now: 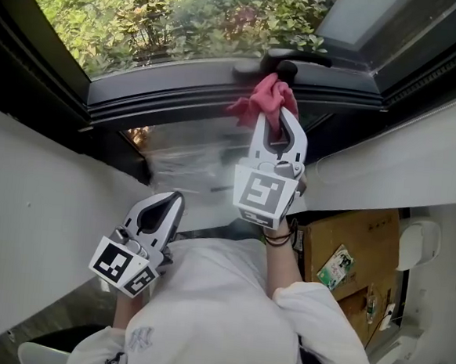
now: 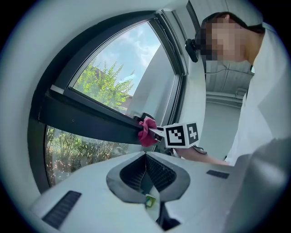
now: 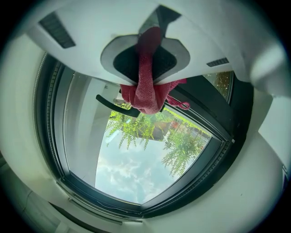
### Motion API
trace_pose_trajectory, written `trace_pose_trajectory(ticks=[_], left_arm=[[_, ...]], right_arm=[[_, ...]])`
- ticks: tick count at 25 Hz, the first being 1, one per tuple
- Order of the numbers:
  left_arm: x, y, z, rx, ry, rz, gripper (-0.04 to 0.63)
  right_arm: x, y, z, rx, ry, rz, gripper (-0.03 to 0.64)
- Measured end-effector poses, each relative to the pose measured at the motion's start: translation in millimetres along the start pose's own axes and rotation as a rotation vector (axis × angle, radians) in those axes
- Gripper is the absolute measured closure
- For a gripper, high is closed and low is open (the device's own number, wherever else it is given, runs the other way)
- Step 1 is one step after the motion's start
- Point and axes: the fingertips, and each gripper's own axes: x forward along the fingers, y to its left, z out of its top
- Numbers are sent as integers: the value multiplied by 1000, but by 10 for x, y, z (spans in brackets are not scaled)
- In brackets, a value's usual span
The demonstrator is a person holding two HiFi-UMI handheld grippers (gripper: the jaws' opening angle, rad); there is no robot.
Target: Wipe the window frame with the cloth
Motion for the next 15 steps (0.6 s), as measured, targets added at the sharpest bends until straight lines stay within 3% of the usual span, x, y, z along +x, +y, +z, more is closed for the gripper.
trace_pose_trajectory(ticks=[9, 15], left_arm=[[-7, -61, 26, 4, -1, 9, 584], [-134, 14, 198, 42, -50, 82, 586]], right_arm=[[-9, 29, 16, 13, -9, 56, 568], [-162, -97, 37, 120, -102, 159, 557]])
